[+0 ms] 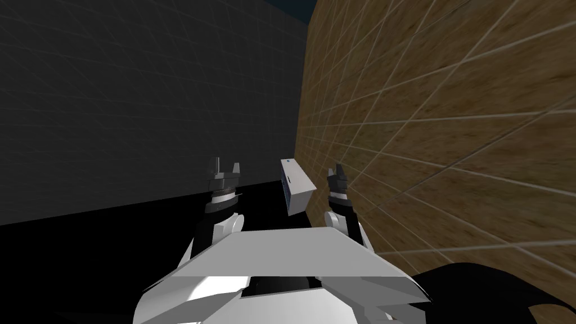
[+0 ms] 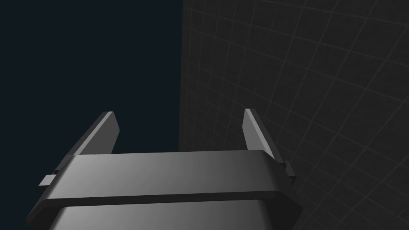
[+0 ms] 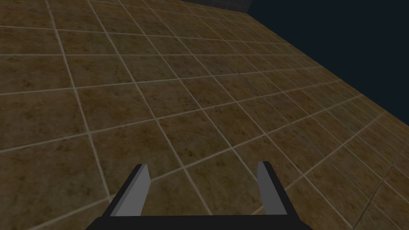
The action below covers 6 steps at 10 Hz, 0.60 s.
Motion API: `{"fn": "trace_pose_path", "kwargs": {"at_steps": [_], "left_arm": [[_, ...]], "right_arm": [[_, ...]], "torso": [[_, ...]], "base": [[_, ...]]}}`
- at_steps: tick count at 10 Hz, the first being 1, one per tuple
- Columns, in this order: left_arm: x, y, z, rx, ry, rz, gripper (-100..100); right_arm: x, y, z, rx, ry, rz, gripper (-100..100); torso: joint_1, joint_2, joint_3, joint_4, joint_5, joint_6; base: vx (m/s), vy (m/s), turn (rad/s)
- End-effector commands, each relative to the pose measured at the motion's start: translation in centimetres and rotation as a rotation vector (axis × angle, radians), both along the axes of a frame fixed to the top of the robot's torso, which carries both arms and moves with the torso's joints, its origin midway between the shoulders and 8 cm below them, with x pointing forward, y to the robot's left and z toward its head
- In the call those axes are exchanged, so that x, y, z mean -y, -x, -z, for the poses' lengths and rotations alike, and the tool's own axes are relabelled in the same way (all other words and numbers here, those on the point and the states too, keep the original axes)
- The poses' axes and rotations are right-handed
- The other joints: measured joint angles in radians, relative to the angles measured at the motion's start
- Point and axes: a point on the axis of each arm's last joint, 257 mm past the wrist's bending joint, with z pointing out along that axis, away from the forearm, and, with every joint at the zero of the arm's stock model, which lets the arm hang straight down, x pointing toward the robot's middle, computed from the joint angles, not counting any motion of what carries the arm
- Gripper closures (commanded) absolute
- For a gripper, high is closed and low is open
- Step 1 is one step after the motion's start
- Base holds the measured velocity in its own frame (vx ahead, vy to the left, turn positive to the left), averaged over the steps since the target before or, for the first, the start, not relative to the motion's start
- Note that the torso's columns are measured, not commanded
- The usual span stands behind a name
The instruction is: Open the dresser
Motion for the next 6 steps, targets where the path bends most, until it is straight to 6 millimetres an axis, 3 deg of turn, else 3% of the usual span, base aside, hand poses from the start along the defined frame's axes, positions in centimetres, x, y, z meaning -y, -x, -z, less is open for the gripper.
{"fn": "trace_pose_path", "kwargs": {"at_steps": [1, 6], "left_arm": [[0.0, 0.0, 0.0, 0.0, 0.0, 0.0, 0], [0.0, 0.01, -0.01, 0.0, 0.0, 0.0, 0]], "right_arm": [[0.0, 0.0, 0.0, 0.0, 0.0, 0.0, 0], [0.0, 0.01, -0.01, 0.0, 0.0, 0.0, 0]], "torso": [[0.0, 0.04, -0.082, 0.041, 0.0, 0.0], [0.0, 0.396, -0.792, 0.396, 0.0, 0.0]], "base": [[0.0, 0.0, 0.0], [0.0, 0.0, 0.0]]}}
